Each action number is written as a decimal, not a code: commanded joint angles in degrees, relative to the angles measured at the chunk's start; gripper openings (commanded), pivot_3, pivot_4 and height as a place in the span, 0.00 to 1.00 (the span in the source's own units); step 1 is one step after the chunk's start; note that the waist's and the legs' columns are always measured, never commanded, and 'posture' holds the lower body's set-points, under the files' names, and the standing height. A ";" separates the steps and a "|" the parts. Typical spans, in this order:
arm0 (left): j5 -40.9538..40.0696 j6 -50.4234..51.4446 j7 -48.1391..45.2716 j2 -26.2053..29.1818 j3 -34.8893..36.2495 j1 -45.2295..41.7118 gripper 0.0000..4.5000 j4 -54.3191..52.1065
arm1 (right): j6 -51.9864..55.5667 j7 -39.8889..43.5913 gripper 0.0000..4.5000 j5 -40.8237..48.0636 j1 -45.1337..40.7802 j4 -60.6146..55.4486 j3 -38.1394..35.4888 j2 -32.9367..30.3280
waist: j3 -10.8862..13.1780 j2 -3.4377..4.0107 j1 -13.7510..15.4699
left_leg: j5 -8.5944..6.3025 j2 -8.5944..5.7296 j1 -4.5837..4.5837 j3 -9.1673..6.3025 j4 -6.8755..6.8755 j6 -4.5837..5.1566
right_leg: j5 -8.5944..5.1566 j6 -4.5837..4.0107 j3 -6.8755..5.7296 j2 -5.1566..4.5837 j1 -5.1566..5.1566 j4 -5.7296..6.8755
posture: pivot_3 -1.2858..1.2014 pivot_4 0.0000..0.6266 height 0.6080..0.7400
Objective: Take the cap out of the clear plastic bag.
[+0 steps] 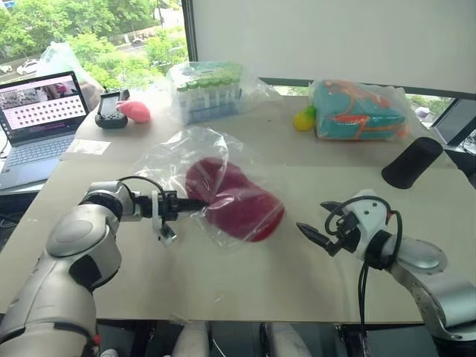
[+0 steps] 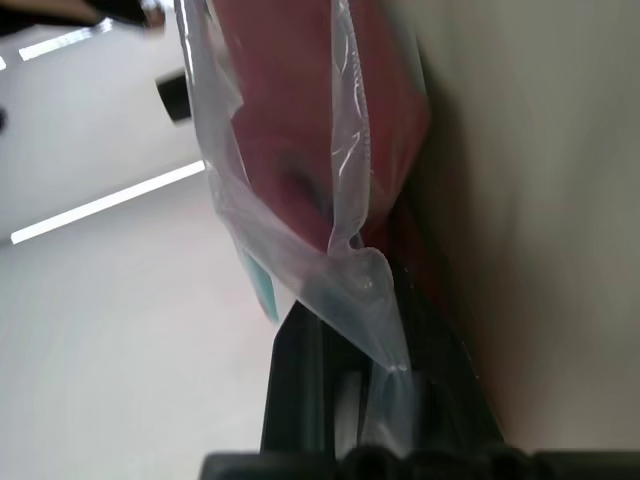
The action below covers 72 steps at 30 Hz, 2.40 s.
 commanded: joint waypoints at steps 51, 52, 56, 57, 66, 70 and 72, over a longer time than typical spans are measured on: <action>-120.41 58.56 -100.12 16.96 57.33 58.44 0.67 -100.05 | 0.20 7.05 1.00 0.55 -15.18 8.86 5.90 1.45 | -0.02 0.04 -1.69 | 0.03 0.30 0.34 0.14 0.01 -0.01 | 0.32 -0.60 0.03 0.20 0.11 0.21 | 0.52 0.24 1.00; -120.34 59.73 -103.26 16.75 56.26 56.91 0.67 -100.29 | 0.23 6.81 1.00 0.31 -15.17 8.89 5.92 1.50 | -0.03 0.05 -1.57 | 0.03 0.30 0.34 0.12 0.02 -0.02 | 0.27 -0.52 0.04 0.21 0.13 0.20 | 0.52 0.24 1.00; -119.05 63.04 -112.52 13.96 52.68 51.82 0.67 -99.48 | 0.39 5.82 1.00 -0.12 -14.58 8.65 5.40 1.55 | -0.02 0.05 -1.67 | 0.03 0.27 0.30 0.14 0.00 -0.02 | 0.21 -0.49 0.08 0.20 0.11 0.15 | 0.52 0.24 1.00; -117.72 63.35 -114.41 12.90 51.20 50.62 0.67 -98.57 | 0.45 5.57 1.00 -0.18 -14.30 8.35 5.33 1.51 | -0.02 0.05 -1.65 | 0.03 0.27 0.30 0.14 -0.02 -0.02 | 0.21 -0.52 0.08 0.21 0.09 0.15 | 0.52 0.24 1.00; -99.71 60.62 -117.25 2.31 42.53 44.07 0.67 -85.09 | 2.42 2.58 1.00 0.60 -11.40 4.40 2.55 1.20 | -0.03 0.05 -1.63 | 0.04 0.24 0.29 0.07 0.01 0.00 | 0.18 -0.51 0.09 0.22 0.12 0.16 | 0.52 0.24 1.00; -91.73 58.08 -114.27 -0.11 42.20 42.85 0.67 -82.73 | 3.16 1.76 1.00 0.91 -11.21 3.40 1.96 1.39 | -0.03 0.05 -1.59 | 0.04 0.24 0.28 0.05 0.00 0.00 | 0.18 -0.50 0.08 0.22 0.12 0.17 | 0.52 0.24 1.00; -89.98 57.73 -112.29 -1.73 43.35 43.28 0.67 -82.88 | 3.33 1.43 1.00 0.82 -11.05 3.21 1.76 1.30 | -0.03 0.05 -1.59 | 0.04 0.24 0.28 0.04 0.01 0.00 | 0.17 -0.49 0.09 0.22 0.14 0.16 | 0.52 0.24 1.00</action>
